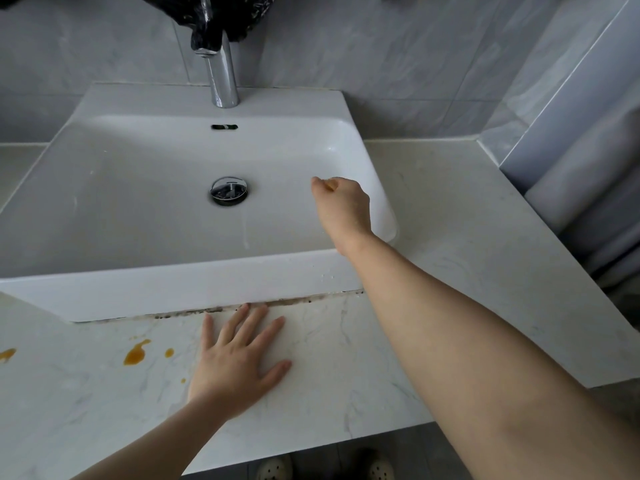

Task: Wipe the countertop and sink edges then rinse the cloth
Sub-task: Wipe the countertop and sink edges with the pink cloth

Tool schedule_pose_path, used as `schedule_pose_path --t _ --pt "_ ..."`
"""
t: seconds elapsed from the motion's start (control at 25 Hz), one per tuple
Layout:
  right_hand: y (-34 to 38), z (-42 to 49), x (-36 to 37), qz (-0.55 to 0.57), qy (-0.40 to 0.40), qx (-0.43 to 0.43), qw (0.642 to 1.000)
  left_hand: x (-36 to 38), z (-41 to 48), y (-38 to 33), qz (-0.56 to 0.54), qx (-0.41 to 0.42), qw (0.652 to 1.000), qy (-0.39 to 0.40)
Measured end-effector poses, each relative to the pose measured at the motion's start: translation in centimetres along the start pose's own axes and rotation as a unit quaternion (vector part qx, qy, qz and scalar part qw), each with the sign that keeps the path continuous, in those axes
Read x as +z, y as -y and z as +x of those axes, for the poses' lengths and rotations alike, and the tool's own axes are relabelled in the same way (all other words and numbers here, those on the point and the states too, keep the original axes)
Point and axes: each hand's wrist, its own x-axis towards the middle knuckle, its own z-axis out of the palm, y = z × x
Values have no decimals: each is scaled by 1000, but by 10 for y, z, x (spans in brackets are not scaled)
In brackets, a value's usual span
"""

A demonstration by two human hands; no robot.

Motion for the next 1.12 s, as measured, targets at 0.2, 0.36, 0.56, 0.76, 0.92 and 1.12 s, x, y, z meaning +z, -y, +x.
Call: schedule_pose_path --t 0.2,0.36,0.56,0.76,0.92,1.12 --pt "2 -2 1 33 9 14 999 1 0 1 5 6 1000 -5" --pt "0 1 2 31 2 20 999 1 0 1 8 8 1000 -10" --pt "-1 -9 -8 153 68 42 985 6 0 1 33 20 999 -18" --pt "-44 -49 -53 285 84 -42 954 4 6 -15 -11 65 995 -75" --pt "-105 -72 -68 84 100 -94 987 7 23 -60 -38 105 991 -78" --pt "-173 -57 -95 -277 144 -116 943 16 24 -83 -30 56 997 -50"
